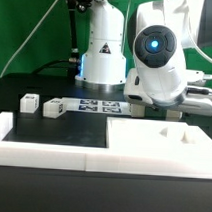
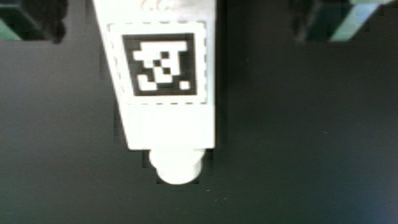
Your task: Assemble one leg
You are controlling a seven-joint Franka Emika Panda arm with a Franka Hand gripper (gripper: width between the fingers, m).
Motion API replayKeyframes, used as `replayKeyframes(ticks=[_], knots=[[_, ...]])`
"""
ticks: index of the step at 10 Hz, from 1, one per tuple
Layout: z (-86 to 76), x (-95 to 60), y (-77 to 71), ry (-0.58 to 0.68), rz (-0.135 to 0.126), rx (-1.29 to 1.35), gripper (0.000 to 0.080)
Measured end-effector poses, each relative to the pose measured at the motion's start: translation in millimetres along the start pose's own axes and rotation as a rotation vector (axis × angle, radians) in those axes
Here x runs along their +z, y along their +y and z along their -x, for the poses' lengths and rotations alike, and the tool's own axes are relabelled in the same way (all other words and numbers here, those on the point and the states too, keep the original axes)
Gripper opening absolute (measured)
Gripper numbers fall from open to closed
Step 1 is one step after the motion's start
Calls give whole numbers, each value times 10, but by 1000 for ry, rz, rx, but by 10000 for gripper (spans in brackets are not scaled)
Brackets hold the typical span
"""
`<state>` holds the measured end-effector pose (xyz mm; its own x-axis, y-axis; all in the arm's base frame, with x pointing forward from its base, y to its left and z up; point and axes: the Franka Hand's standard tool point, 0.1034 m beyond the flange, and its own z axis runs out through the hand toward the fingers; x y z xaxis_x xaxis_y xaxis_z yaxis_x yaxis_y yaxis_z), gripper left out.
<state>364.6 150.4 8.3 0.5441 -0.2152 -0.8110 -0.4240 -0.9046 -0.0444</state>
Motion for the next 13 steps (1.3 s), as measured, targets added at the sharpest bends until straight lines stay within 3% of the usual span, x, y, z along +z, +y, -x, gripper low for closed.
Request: replayKeyframes(ticks=[1, 2, 3, 9, 13], knots=[[0, 0, 0, 0, 0, 0, 392], [0, 0, 0, 0, 0, 0, 392], [0, 0, 0, 0, 0, 0, 291], [7, -15, 11, -3, -1, -3, 291], [332, -503, 91, -15, -12, -24, 291]])
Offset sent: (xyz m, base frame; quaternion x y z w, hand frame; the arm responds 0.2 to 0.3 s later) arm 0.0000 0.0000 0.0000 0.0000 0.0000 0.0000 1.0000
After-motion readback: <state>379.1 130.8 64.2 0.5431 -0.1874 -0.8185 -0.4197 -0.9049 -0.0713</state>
